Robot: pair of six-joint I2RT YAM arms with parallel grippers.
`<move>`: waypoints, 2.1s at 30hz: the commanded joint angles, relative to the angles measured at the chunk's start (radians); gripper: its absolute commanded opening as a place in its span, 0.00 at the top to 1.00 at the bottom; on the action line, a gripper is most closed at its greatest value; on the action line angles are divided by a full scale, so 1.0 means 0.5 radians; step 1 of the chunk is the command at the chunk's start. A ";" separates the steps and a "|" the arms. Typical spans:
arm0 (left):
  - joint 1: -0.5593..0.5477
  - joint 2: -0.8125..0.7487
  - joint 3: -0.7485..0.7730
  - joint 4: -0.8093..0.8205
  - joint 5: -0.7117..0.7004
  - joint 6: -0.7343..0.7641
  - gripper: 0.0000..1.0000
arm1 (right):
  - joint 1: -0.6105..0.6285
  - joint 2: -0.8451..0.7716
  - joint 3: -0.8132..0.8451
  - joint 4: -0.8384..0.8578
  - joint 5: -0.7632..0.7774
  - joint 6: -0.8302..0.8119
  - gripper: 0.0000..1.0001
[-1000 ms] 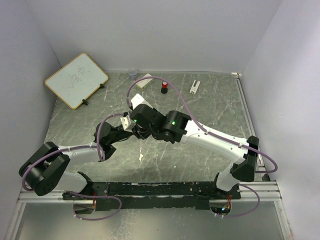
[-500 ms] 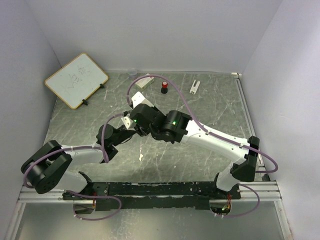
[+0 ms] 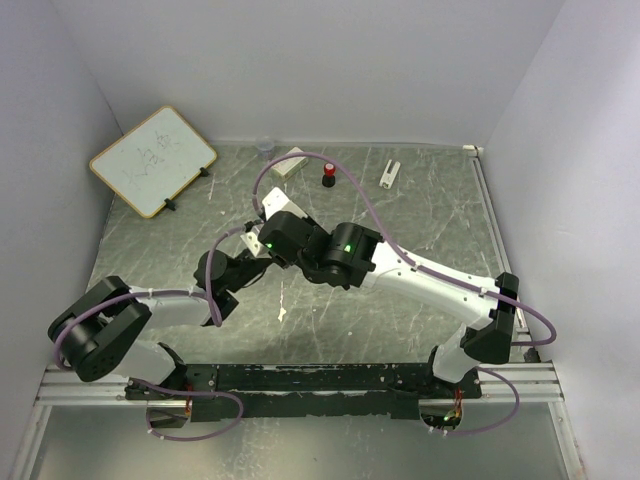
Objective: Remove the keys from the keyring
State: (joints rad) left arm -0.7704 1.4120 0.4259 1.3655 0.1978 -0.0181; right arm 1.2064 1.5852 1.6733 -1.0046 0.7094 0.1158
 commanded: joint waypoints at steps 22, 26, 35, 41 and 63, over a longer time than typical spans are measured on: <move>-0.049 -0.119 -0.106 0.037 0.157 0.042 0.70 | 0.046 0.015 0.153 -0.003 0.251 0.094 1.00; -0.050 -0.138 -0.116 0.047 0.158 0.040 0.71 | 0.047 0.019 0.154 -0.023 0.247 0.118 1.00; -0.051 -0.149 -0.140 0.204 0.158 -0.008 0.48 | 0.047 0.060 0.188 -0.048 0.217 0.117 1.00; -0.051 -0.154 -0.128 0.220 0.170 -0.029 0.47 | 0.047 0.060 0.183 -0.049 0.210 0.123 1.00; -0.057 -0.164 -0.158 0.278 0.056 -0.040 0.49 | 0.046 0.068 0.172 -0.034 0.190 0.118 1.00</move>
State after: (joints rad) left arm -0.7895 1.3098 0.3279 1.4185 0.2531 -0.0406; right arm 1.2263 1.6073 1.7382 -1.0203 0.7959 0.1642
